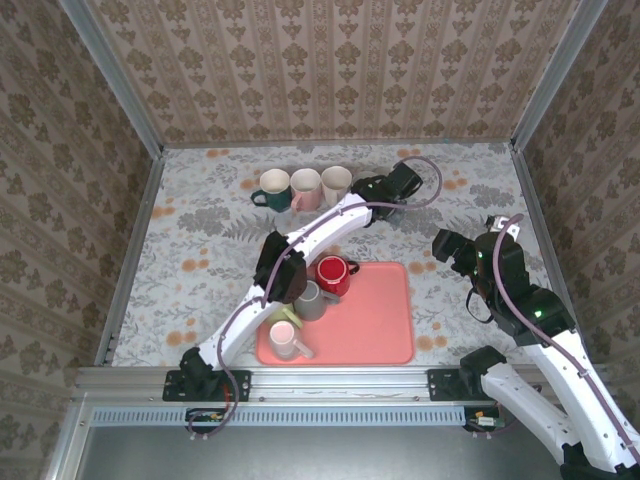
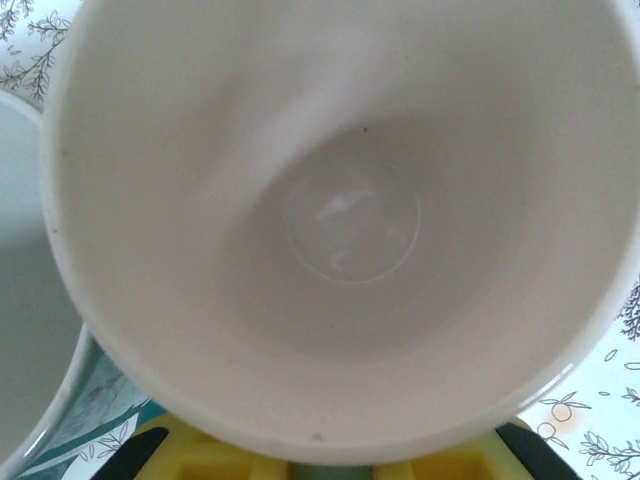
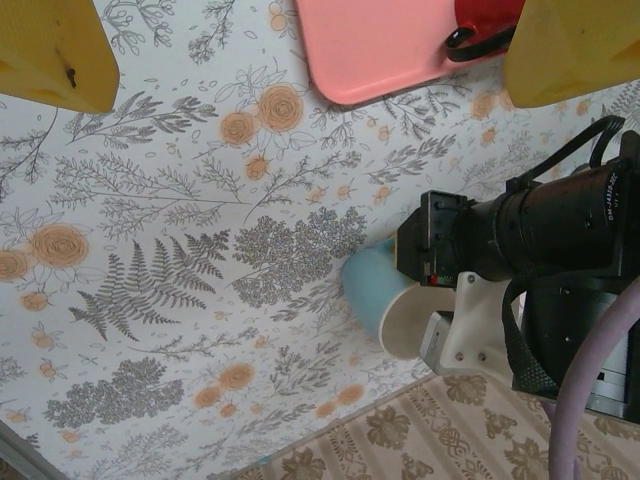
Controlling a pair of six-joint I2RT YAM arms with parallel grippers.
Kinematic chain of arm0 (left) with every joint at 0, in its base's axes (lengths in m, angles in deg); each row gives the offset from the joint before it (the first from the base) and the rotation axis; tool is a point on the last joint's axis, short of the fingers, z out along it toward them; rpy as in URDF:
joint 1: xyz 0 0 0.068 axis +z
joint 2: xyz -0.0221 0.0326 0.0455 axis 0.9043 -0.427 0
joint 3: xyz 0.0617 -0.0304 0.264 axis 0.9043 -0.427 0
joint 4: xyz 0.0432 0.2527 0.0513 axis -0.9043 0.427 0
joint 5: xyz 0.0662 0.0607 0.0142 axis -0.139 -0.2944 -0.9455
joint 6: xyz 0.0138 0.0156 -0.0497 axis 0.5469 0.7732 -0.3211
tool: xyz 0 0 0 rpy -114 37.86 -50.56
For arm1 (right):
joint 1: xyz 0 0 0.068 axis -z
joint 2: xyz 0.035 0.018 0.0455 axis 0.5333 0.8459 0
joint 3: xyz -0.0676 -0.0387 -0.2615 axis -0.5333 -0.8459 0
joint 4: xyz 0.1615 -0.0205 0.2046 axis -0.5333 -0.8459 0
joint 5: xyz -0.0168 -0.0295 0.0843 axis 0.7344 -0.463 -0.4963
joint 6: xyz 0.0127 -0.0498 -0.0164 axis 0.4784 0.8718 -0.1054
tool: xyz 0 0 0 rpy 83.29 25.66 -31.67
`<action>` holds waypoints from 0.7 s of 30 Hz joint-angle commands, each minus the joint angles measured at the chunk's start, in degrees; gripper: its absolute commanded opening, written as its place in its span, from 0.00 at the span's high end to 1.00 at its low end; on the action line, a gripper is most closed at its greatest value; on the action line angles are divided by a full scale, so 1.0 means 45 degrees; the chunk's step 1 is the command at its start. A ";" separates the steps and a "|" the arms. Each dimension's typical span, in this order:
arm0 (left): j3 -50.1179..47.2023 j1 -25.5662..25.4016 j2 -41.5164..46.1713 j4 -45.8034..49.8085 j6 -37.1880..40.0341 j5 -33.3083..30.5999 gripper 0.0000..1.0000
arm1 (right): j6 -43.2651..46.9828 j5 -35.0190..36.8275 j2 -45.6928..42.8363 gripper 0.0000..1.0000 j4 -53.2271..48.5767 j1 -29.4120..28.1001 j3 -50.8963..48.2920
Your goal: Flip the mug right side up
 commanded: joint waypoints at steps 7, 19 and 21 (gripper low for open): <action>0.0248 0.0100 0.0220 -0.0638 -0.0436 -0.0224 0.66 | 0.0457 -0.0042 0.0085 0.00 0.0384 0.0046 0.0124; -0.4403 -0.0275 0.4341 -0.2418 -0.0208 0.0239 0.65 | 0.1524 -0.1299 -0.0021 0.00 0.0389 0.0060 0.0985; -0.5566 -0.0415 0.5422 -0.3055 -0.0059 0.0514 0.64 | 0.2024 -0.1965 -0.0137 0.00 0.0607 0.0051 0.1028</action>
